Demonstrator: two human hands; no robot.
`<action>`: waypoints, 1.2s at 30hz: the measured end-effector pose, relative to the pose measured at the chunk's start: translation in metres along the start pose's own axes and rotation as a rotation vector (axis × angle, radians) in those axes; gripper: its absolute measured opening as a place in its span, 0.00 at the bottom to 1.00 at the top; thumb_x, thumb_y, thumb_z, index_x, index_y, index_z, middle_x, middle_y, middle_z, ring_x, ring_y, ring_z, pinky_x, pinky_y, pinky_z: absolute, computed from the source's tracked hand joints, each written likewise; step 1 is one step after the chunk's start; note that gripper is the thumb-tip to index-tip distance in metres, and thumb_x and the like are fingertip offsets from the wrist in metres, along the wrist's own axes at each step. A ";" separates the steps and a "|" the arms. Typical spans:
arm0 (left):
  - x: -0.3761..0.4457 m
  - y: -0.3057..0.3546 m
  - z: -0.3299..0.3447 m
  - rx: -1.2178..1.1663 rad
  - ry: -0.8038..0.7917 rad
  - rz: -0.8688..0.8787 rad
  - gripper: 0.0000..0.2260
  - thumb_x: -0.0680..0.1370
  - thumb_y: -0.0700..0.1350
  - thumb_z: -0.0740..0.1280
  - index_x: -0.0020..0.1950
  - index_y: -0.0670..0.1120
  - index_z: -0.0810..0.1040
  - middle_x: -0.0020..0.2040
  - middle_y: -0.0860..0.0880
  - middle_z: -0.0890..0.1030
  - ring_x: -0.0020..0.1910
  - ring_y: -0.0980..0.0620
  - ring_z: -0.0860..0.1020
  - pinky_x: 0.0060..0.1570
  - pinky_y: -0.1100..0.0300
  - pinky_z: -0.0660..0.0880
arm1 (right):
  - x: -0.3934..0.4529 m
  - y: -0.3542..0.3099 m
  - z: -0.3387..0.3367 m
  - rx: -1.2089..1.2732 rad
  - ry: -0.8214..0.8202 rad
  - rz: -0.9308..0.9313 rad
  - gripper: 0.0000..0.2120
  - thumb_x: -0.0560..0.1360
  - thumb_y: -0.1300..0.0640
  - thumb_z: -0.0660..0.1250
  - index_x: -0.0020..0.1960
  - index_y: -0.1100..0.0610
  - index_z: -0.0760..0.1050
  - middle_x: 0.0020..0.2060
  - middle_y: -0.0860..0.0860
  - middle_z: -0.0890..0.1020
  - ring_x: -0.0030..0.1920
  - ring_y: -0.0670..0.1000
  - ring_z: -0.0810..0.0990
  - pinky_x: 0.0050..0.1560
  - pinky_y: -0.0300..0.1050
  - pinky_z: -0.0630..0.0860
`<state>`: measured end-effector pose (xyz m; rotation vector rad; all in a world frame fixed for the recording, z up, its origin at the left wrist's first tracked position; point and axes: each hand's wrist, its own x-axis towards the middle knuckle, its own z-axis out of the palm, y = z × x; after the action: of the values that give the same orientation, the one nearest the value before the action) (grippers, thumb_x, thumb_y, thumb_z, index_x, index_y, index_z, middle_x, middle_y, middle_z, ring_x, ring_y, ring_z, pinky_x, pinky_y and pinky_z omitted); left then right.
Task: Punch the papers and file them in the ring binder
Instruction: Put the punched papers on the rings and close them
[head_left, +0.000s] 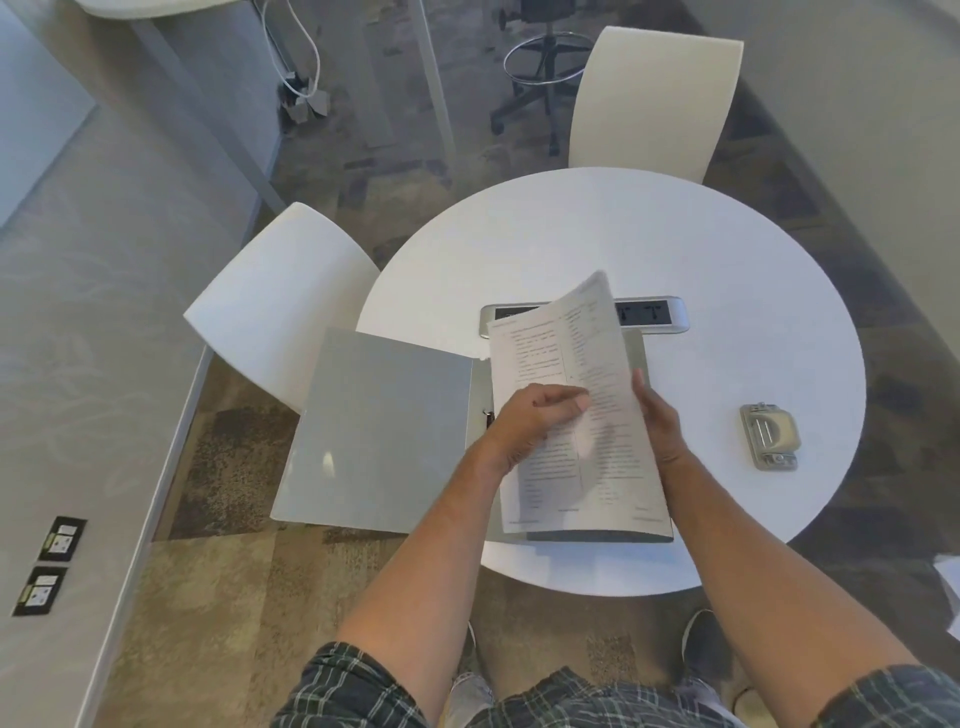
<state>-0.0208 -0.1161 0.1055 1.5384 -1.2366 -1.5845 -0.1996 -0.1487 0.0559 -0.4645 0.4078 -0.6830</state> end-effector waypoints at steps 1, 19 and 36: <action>0.002 -0.004 0.002 0.073 0.013 0.025 0.13 0.77 0.53 0.72 0.62 0.54 0.85 0.54 0.59 0.86 0.47 0.64 0.82 0.52 0.66 0.78 | -0.002 -0.002 -0.004 -0.022 0.016 0.003 0.36 0.73 0.42 0.73 0.75 0.60 0.72 0.65 0.63 0.81 0.59 0.64 0.83 0.57 0.59 0.81; 0.026 -0.084 -0.044 -0.135 0.524 -0.344 0.11 0.78 0.44 0.74 0.59 0.41 0.82 0.51 0.45 0.84 0.48 0.48 0.82 0.47 0.58 0.78 | -0.009 0.009 -0.049 -0.390 0.559 -0.011 0.25 0.66 0.70 0.69 0.64 0.64 0.79 0.57 0.63 0.86 0.55 0.68 0.86 0.50 0.59 0.83; 0.041 -0.094 -0.065 -0.117 0.565 -0.395 0.08 0.73 0.39 0.78 0.48 0.38 0.83 0.45 0.45 0.87 0.39 0.48 0.83 0.39 0.56 0.81 | 0.013 0.022 -0.061 -0.587 0.679 0.001 0.19 0.71 0.72 0.69 0.59 0.59 0.83 0.50 0.54 0.89 0.48 0.57 0.89 0.37 0.45 0.84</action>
<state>0.0536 -0.1304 0.0104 2.0482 -0.5447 -1.2696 -0.2098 -0.1588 -0.0086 -0.7815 1.2688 -0.7062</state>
